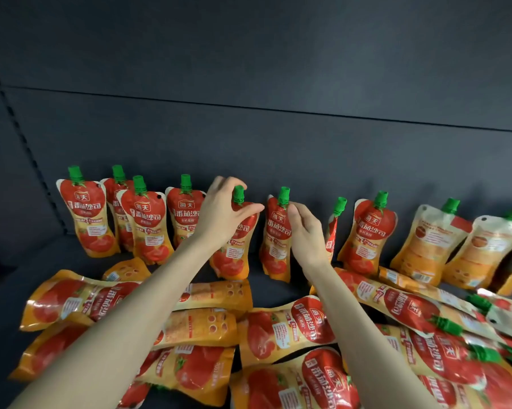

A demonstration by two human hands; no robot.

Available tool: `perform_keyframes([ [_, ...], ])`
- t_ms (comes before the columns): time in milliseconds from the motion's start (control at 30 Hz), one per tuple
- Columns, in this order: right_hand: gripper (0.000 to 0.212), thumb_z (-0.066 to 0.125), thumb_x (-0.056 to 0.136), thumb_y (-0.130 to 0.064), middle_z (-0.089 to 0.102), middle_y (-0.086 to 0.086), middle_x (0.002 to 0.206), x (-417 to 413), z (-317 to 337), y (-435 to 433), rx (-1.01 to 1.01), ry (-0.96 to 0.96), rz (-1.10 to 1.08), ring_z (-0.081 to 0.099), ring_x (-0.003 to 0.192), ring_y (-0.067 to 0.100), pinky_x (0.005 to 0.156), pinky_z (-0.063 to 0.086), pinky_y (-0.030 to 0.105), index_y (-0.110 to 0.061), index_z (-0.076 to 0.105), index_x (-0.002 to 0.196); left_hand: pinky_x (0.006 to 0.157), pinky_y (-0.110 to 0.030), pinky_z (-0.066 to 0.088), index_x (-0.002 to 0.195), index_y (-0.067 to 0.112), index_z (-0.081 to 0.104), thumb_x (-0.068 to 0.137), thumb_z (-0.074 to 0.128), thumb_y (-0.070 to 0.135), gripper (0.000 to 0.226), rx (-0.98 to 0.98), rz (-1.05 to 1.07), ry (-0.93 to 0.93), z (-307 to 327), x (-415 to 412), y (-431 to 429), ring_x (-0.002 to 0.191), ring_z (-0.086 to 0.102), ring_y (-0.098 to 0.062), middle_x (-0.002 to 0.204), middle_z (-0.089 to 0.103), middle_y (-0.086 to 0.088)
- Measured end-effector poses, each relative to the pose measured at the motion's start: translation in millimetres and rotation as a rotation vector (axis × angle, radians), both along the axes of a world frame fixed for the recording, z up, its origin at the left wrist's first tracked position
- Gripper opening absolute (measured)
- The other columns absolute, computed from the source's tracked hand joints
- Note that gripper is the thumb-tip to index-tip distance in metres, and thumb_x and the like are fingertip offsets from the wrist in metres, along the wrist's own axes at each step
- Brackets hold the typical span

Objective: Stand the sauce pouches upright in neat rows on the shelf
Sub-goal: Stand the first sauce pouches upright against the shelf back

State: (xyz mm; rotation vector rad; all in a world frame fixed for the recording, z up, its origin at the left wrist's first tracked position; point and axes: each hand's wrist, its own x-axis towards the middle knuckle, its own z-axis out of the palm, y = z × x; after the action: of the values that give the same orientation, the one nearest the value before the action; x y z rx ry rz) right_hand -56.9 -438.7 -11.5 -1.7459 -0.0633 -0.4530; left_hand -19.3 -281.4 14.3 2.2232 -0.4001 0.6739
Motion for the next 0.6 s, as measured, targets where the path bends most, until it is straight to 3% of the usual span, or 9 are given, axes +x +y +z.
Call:
perform_keyframes([
  [133, 0.015, 0.053, 0.095, -0.025, 0.067, -0.007, 0.099, 3.3, -8.7, 3.3, 0.034, 0.044, 0.0, 0.064, 0.097, 0.009, 0.09, 0.053, 0.037, -0.023, 0.058, 0.108, 0.081, -0.026, 0.041, 0.116, 0.016, 0.051, 0.082, 0.067, 0.034, 0.042, 0.038, -0.061, 0.056, -2.6, 0.6, 8.2, 0.105, 0.054, -0.022, 0.114, 0.058, -0.006],
  [233, 0.013, 0.062, 0.089, -0.02, 0.067, -0.005, 0.095, 6.0, -12.1, 5.9, 0.066, 0.05, -0.039, 0.065, 0.094, 0.013, 0.088, 0.054, 0.041, -0.024, 0.058, 0.101, 0.079, -0.03, 0.048, 0.112, 0.018, 0.053, 0.083, 0.067, 0.029, 0.034, 0.015, -0.085, 0.071, -2.4, 2.0, 15.7, 0.1, 0.058, -0.021, 0.106, 0.063, -0.003],
  [400, 0.03, 0.062, 0.089, -0.029, 0.062, 0.002, 0.111, 10.3, -12.4, 8.9, 0.171, 0.108, -0.15, 0.061, 0.101, 0.017, 0.09, 0.052, 0.037, -0.02, 0.05, 0.115, 0.076, -0.039, 0.052, 0.106, 0.019, 0.053, 0.085, 0.066, 0.029, 0.027, -0.047, -0.061, 0.046, -8.4, 6.2, 13.6, 0.094, 0.059, -0.022, 0.099, 0.063, -0.003],
  [600, 0.04, 0.068, 0.083, -0.033, 0.06, -0.001, 0.11, 13.3, -14.5, 10.5, 0.193, 0.153, -0.124, 0.061, 0.101, 0.017, 0.086, 0.051, 0.034, -0.026, 0.045, 0.115, 0.078, -0.036, 0.051, 0.111, 0.018, 0.053, 0.085, 0.065, 0.029, 0.032, -0.047, -0.05, 0.039, -10.9, 10.0, 8.8, 0.096, 0.059, -0.022, 0.1, 0.064, -0.004],
])
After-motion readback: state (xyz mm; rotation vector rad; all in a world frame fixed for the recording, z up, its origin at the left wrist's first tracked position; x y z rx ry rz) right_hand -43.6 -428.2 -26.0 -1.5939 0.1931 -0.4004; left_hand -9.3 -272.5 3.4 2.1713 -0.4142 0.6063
